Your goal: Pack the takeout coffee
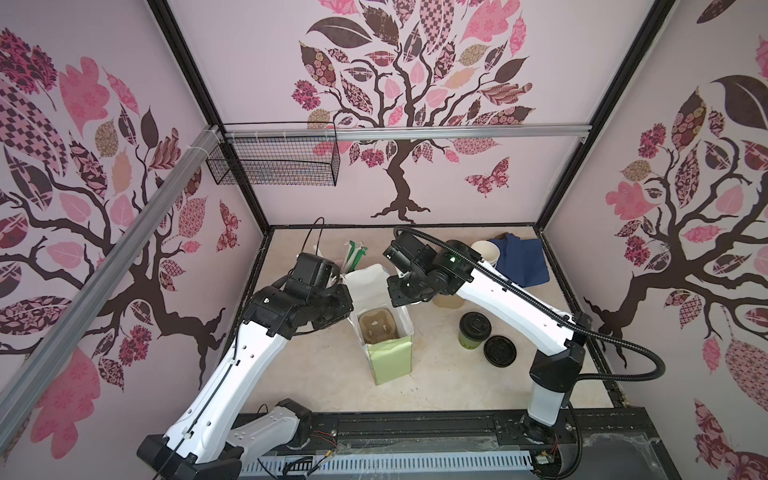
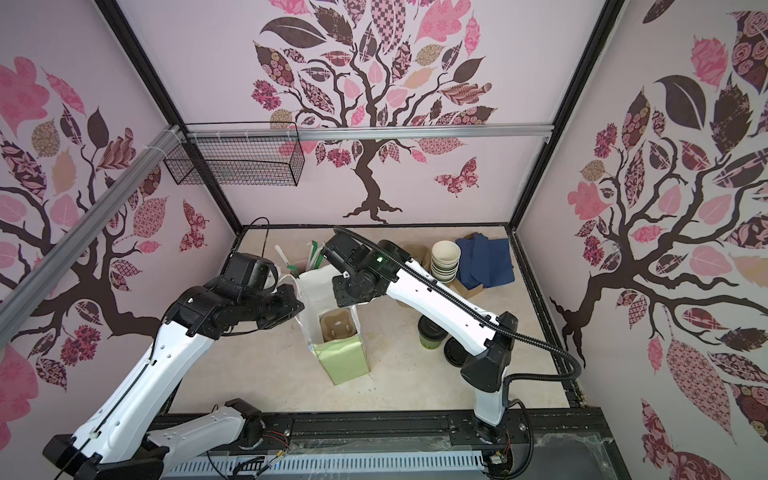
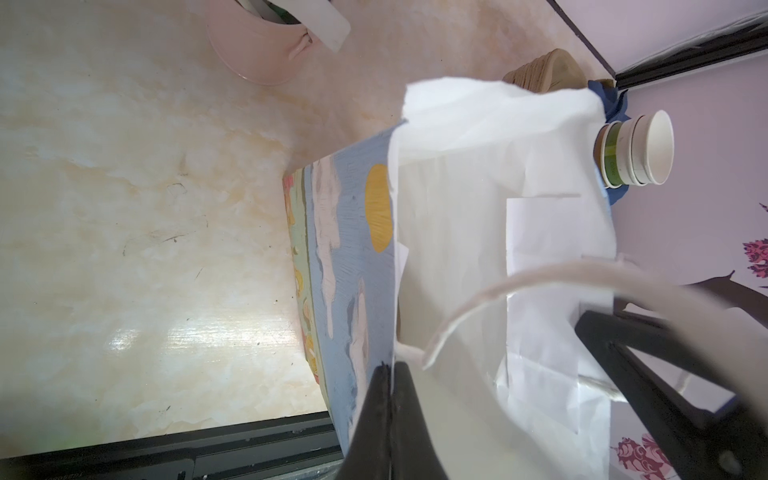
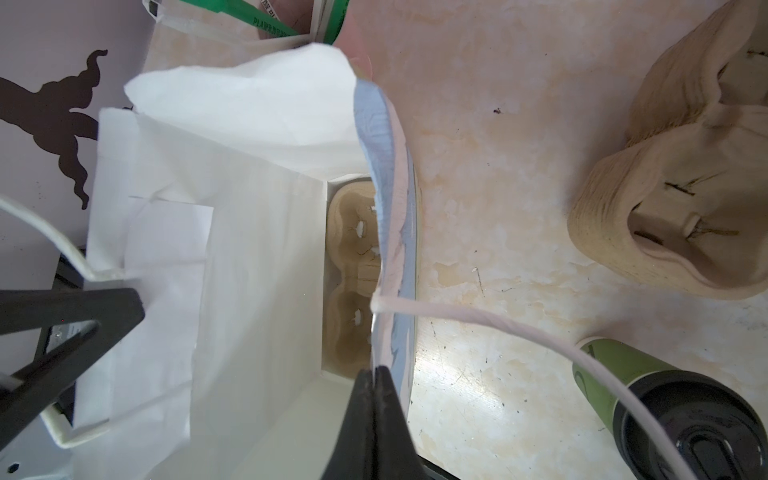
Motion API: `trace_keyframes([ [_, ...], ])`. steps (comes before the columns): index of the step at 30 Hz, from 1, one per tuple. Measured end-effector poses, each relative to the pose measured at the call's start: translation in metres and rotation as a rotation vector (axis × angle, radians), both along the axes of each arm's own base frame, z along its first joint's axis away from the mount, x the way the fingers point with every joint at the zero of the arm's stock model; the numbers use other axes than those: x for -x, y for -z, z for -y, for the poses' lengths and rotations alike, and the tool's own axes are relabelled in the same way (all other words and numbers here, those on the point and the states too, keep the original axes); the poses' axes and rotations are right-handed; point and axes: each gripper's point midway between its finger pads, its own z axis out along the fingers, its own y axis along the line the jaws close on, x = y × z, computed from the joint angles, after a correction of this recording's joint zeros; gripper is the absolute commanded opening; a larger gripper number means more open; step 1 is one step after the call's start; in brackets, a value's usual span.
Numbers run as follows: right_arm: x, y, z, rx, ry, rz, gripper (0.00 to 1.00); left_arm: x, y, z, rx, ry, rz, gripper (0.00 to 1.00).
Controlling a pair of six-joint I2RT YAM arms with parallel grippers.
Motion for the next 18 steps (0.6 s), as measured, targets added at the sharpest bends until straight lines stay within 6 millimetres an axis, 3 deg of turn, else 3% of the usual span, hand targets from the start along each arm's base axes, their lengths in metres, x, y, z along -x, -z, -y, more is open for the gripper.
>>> trace_keyframes([
  [5,-0.002,-0.001,0.001,-0.022,0.017,0.032,0.00,-0.004,-0.012,0.010,0.046,0.037,0.075,0.00],
  [9,0.001,-0.006,0.018,-0.042,0.048,0.085,0.00,0.001,-0.026,0.029,0.094,0.119,0.184,0.00],
  [12,0.005,-0.020,0.033,-0.074,0.075,0.140,0.00,0.003,-0.039,0.046,0.126,0.188,0.275,0.00],
  [18,0.007,-0.053,0.052,-0.161,0.129,0.251,0.00,-0.009,-0.052,0.057,0.146,0.228,0.392,0.00],
])
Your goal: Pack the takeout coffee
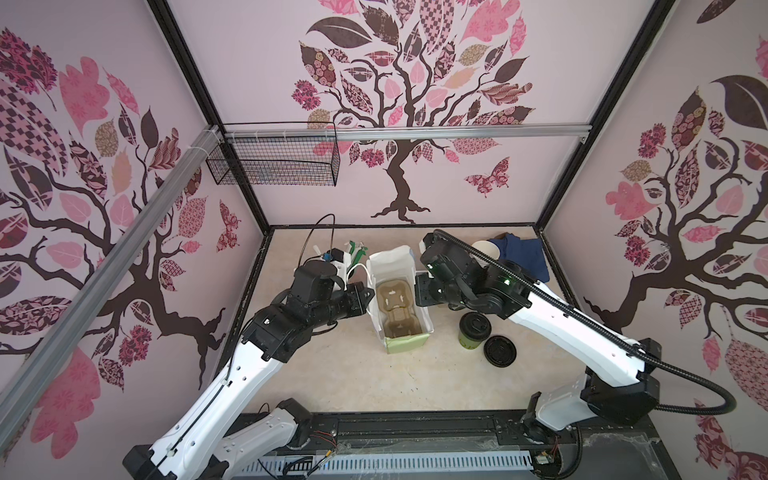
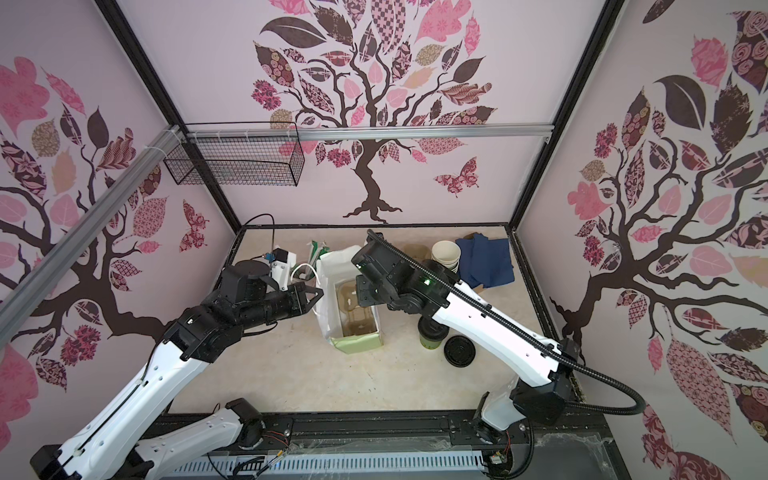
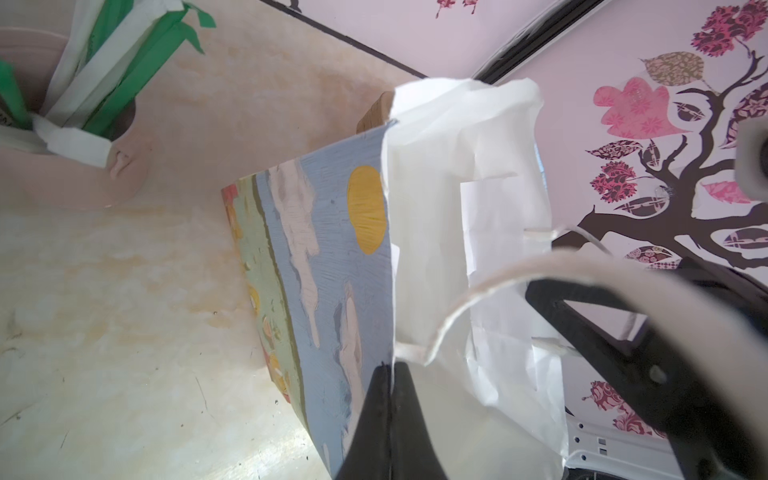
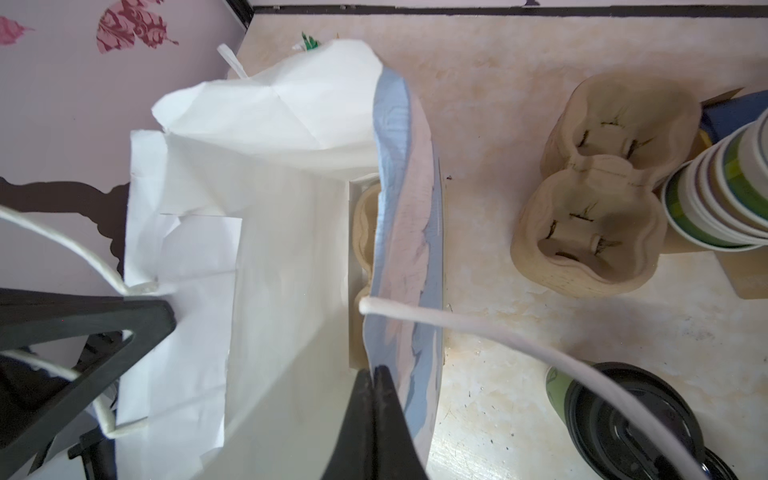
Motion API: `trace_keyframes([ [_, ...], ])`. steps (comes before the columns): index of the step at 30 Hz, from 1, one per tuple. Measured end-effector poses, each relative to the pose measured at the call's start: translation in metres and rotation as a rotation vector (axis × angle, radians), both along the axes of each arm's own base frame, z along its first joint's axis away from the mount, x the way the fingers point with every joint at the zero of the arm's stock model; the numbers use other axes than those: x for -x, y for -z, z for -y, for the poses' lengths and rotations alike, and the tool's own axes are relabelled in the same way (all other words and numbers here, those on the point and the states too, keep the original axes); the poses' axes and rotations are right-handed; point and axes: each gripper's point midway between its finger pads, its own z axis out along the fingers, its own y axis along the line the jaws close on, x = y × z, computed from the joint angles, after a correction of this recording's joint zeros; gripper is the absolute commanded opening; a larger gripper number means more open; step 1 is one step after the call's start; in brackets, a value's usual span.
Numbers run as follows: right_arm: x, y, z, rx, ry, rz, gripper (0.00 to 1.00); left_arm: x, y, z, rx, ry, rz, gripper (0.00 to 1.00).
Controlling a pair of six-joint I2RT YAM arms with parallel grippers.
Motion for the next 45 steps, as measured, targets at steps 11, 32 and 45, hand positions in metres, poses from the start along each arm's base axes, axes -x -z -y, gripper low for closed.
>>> trace_keyframes([
  [11,0.000,-0.015,0.011,-0.063,0.038,0.160,0.00,-0.004,-0.021,0.005,0.006,0.065,0.232,0.00],
  [32,0.009,0.022,-0.017,0.060,0.015,-0.148,0.00,0.007,0.012,-0.008,0.066,-0.144,-0.212,0.00],
  [45,-0.011,0.040,-0.029,0.125,-0.040,-0.233,0.02,0.016,0.041,-0.019,0.167,-0.291,-0.362,0.00],
])
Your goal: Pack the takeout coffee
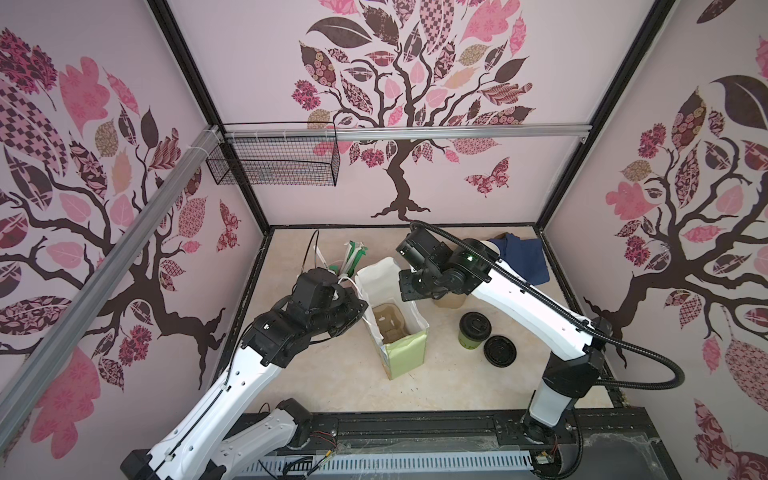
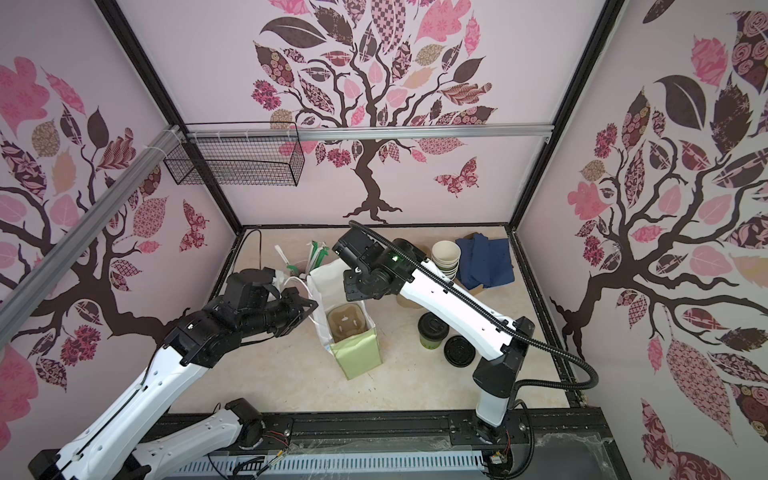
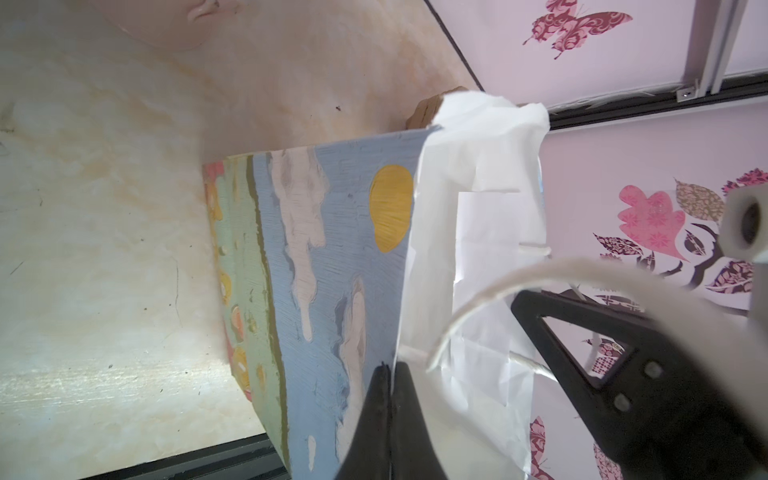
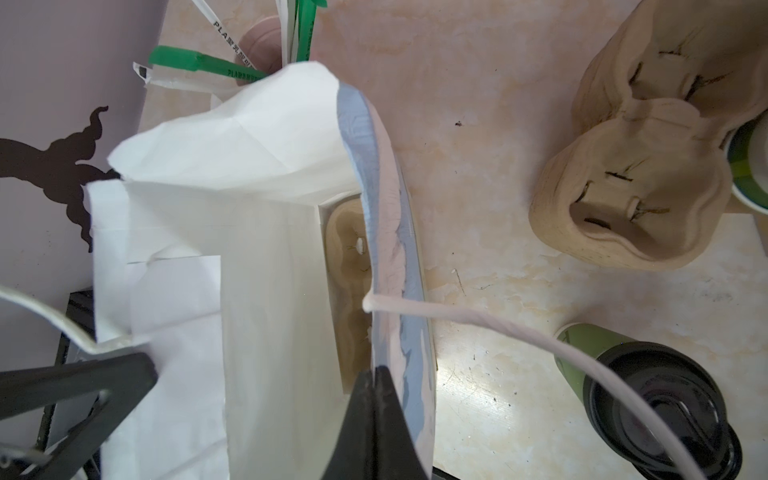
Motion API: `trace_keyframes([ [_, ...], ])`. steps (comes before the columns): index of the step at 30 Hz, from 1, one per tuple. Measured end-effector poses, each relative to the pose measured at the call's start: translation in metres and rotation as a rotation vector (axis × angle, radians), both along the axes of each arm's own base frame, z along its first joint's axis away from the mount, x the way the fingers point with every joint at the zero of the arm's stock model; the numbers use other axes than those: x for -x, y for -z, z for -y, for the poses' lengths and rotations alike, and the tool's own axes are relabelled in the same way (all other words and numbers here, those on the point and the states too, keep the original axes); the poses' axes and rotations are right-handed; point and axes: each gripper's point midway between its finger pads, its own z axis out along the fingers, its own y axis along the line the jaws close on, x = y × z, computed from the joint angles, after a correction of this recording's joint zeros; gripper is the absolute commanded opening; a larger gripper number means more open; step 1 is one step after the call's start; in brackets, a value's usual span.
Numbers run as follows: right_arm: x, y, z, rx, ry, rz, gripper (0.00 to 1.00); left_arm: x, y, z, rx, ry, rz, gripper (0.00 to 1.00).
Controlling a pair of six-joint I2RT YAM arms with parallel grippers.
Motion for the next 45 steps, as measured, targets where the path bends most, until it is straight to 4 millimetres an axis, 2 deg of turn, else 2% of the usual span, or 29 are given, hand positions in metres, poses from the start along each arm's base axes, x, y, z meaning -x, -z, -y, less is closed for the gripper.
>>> trace_keyframes([
  [3,0.001,0.007,-0.005,0.007,-0.021,-0.021,0.25,0.001,0.013,-0.001,0.006,-0.026,-0.043,0.00],
  [6,0.001,0.005,-0.011,-0.001,-0.033,-0.025,0.44,0.002,0.015,-0.002,0.020,-0.043,-0.050,0.20],
  [9,-0.002,-0.016,-0.016,-0.048,-0.035,0.005,0.59,0.002,0.010,-0.004,0.032,-0.057,-0.036,0.39],
  [12,-0.003,-0.047,-0.016,-0.111,-0.038,0.058,0.72,0.000,0.008,-0.007,0.036,-0.075,-0.025,0.59],
  [15,0.002,-0.066,-0.005,-0.146,-0.030,0.094,0.81,0.000,0.008,-0.012,0.009,-0.085,-0.008,0.73],
  [20,0.031,-0.068,0.041,-0.146,0.011,0.084,0.83,0.004,0.006,-0.029,-0.076,-0.094,0.029,0.83],
  [23,0.054,-0.055,0.066,-0.148,0.045,0.028,0.83,0.006,-0.007,-0.046,-0.174,-0.086,0.068,0.85],
  [25,0.069,-0.036,0.078,-0.146,0.068,-0.032,0.83,0.004,-0.024,-0.057,-0.237,-0.069,0.117,0.85],
  [29,0.091,0.007,0.089,-0.136,0.102,-0.153,0.83,-0.007,-0.063,-0.066,-0.395,0.051,0.235,0.85],
  [31,0.094,0.020,0.090,-0.137,0.121,-0.179,0.82,-0.012,-0.079,-0.059,-0.476,0.170,0.300,0.85],
  [33,0.094,0.023,0.091,-0.146,0.139,-0.179,0.82,-0.019,-0.087,-0.050,-0.545,0.284,0.360,0.85],
  [38,0.086,0.009,0.094,-0.194,0.178,-0.120,0.81,-0.045,-0.075,-0.026,-0.701,0.555,0.438,0.85],
  [45,0.085,0.000,0.102,-0.211,0.211,-0.095,0.81,-0.088,-0.048,0.003,-0.839,0.811,0.485,0.84],
])
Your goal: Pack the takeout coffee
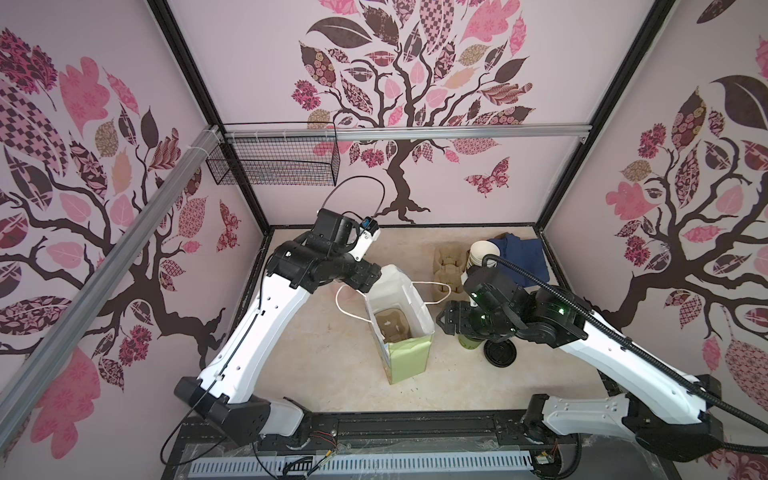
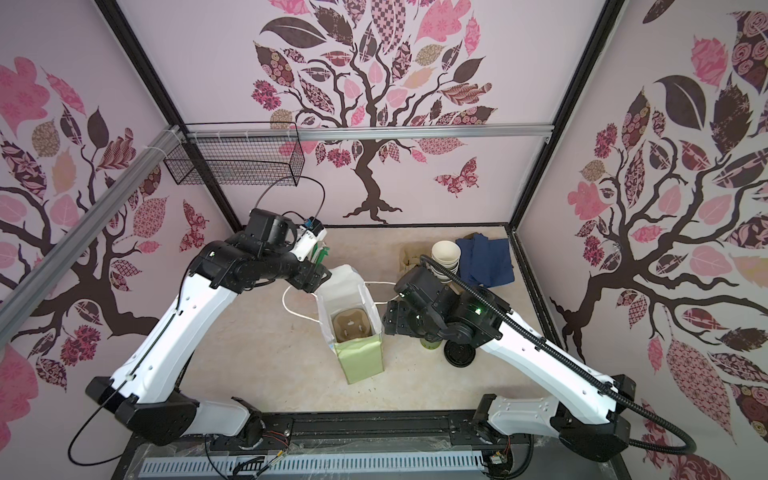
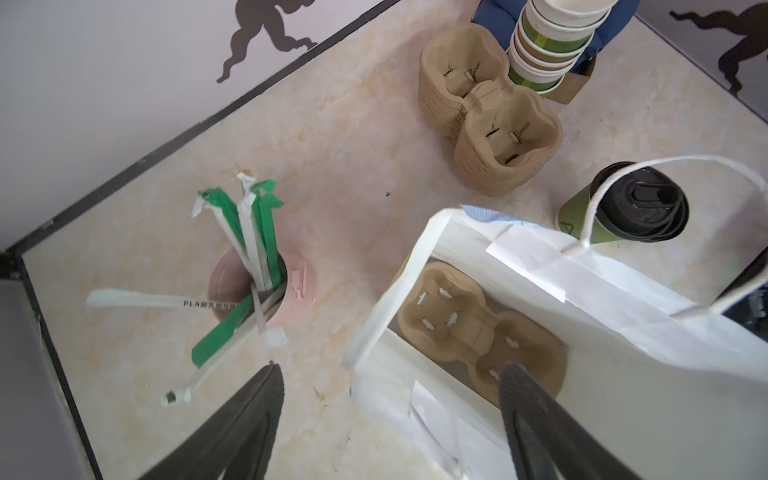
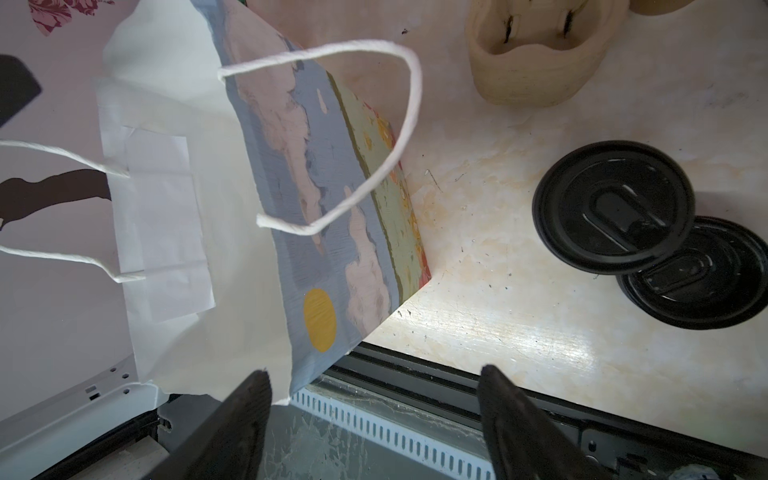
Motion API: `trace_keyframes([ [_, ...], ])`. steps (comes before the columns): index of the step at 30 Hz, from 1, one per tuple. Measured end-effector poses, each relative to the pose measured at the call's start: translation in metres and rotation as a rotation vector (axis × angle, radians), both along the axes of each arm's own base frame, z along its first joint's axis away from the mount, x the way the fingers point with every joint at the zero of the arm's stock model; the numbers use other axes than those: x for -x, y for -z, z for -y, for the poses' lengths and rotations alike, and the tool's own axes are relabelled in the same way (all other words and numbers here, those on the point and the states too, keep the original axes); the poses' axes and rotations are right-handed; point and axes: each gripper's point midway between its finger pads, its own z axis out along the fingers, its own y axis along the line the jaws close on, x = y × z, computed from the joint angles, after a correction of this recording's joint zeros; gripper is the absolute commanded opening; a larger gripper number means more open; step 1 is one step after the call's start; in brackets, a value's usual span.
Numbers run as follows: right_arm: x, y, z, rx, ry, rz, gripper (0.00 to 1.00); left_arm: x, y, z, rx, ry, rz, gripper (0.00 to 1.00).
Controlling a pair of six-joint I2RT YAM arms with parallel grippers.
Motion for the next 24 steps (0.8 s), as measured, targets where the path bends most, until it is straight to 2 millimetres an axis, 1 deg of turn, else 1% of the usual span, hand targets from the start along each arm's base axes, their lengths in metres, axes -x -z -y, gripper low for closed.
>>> trace_keyframes([
  [2,-0.001,-0.004,0.002,-0.001,0.010,0.009,0.81,-0.013,0.006,0.007,-0.044,0.047,-0.007,0.83],
  [5,-0.002,-0.007,0.005,0.004,0.020,0.017,0.81,-0.028,0.011,0.016,-0.081,0.092,0.001,0.78],
  [7,-0.003,-0.010,0.006,0.005,0.025,0.024,0.81,-0.033,0.014,0.019,-0.094,0.117,-0.005,0.74],
  [9,-0.003,-0.011,0.007,0.007,0.029,0.029,0.81,-0.037,0.017,0.023,-0.100,0.139,-0.016,0.72],
  [12,-0.003,-0.014,0.010,0.013,0.033,0.033,0.81,-0.038,0.022,0.030,-0.091,0.179,-0.039,0.66],
  [16,-0.004,-0.013,0.012,0.023,0.039,0.036,0.81,-0.033,0.031,0.034,-0.082,0.220,-0.088,0.55],
  [20,-0.004,-0.015,0.015,0.033,0.047,0.043,0.81,-0.028,0.037,0.035,-0.079,0.242,-0.125,0.43],
  [24,-0.006,-0.016,0.018,0.042,0.054,0.052,0.81,-0.026,0.042,0.033,-0.084,0.244,-0.150,0.35],
])
